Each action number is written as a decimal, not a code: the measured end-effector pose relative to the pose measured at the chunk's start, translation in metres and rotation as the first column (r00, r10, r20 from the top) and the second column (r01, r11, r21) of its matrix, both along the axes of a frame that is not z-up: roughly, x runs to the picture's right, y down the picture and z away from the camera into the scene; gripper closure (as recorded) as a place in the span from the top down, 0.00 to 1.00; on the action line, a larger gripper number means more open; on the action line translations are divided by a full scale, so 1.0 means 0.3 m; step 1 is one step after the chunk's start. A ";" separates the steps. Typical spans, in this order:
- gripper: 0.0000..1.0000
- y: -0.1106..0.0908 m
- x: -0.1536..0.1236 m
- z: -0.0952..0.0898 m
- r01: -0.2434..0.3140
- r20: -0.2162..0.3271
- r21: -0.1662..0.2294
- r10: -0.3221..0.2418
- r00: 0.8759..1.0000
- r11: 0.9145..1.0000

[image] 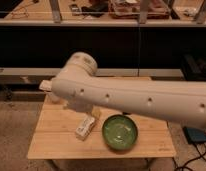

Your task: Move the arm in a circular motion

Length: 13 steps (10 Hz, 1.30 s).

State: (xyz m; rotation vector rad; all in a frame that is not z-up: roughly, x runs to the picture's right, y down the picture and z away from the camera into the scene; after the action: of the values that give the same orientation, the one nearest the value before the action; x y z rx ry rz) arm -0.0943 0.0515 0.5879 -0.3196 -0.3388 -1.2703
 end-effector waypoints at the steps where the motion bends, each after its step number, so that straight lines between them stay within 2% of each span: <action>1: 0.80 -0.184 -0.075 0.078 0.087 0.025 0.069 -0.089 0.996 0.994; 2: 0.80 -0.300 -0.095 0.136 0.141 0.022 0.105 -0.144 0.989 0.984; 3: 0.80 -0.425 -0.089 0.201 0.197 0.008 0.138 -0.200 0.980 0.971; 4: 0.80 -0.533 -0.053 0.261 0.243 -0.013 0.158 -0.244 0.970 0.957; 5: 0.80 -0.614 0.007 0.310 0.274 -0.036 0.166 -0.272 0.962 0.947; 6: 0.80 -0.664 0.073 0.348 0.291 -0.054 0.164 -0.286 0.957 0.943; 7: 0.80 -0.710 0.197 0.399 0.292 -0.079 0.151 -0.282 0.956 0.945; 9: 0.80 -0.700 0.416 0.462 0.245 -0.103 0.109 -0.234 0.967 0.963; 10: 0.80 -0.662 0.528 0.490 0.198 -0.108 0.083 -0.189 0.976 0.977; 11: 0.80 -0.571 0.669 0.516 0.110 -0.113 0.040 -0.105 0.988 0.993; 12: 0.80 -0.472 0.762 0.524 0.028 -0.120 -0.001 -0.028 0.992 1.000; 13: 0.80 -0.350 0.844 0.518 -0.063 -0.134 -0.048 0.056 0.989 0.997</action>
State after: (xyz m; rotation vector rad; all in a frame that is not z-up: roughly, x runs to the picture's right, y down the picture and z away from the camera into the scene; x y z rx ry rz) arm 0.1588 -0.0535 0.7434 -0.4333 -0.2666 -1.1766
